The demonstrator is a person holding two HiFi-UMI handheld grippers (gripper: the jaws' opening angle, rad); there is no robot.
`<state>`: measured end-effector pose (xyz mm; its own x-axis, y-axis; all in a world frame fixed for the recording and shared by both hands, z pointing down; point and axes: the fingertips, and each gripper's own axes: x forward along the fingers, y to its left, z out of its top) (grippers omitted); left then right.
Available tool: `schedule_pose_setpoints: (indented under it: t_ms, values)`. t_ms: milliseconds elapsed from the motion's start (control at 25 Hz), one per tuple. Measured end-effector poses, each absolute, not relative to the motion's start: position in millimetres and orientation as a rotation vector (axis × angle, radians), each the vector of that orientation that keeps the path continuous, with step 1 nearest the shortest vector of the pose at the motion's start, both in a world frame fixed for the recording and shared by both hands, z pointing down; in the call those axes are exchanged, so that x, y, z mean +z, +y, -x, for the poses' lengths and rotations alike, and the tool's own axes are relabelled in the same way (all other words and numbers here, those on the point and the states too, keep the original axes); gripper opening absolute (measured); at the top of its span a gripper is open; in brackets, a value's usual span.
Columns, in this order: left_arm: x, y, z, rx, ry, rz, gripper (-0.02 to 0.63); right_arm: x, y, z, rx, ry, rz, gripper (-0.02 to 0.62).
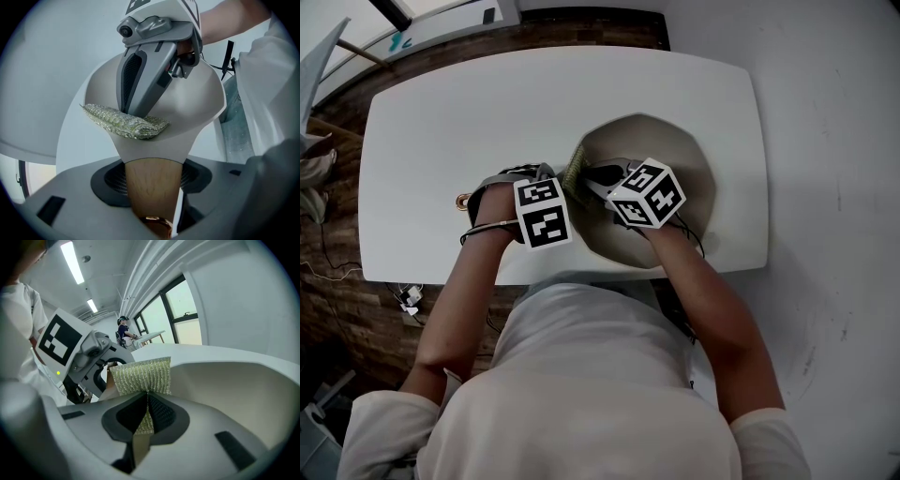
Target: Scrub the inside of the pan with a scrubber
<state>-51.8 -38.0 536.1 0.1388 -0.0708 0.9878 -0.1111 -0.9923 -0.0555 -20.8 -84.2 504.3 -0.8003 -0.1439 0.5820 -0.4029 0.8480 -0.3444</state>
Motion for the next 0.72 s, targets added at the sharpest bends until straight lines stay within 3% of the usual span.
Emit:
schedule_pose_setpoints:
  t_ms: [720]
  values:
    - [532, -44, 45, 1.979, -0.256, -2.459, 0.272, 423, -129, -51, 0.644, -2.689, -0.715, 0.026]
